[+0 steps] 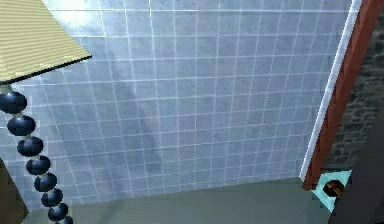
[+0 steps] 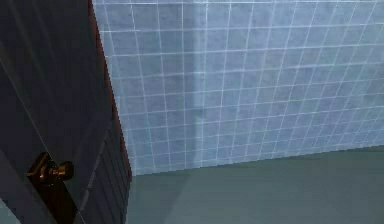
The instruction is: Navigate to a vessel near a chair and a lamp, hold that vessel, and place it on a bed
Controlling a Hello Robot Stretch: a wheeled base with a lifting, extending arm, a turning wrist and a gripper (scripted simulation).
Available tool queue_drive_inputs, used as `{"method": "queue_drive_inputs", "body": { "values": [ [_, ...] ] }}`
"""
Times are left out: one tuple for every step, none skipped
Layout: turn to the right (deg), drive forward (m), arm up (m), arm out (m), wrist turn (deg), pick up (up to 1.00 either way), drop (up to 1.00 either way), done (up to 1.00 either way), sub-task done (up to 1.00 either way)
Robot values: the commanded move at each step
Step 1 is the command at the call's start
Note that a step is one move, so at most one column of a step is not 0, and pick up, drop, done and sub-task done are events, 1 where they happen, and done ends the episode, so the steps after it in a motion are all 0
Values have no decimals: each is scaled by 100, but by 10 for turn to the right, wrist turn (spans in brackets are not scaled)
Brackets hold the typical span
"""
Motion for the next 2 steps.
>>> {"method": "queue_drive_inputs", "body": {
  "values": [
    [-60,0,0,0,0,0,0,0,0],
    [0,60,0,0,0,0,0,0,0]
  ]
}}
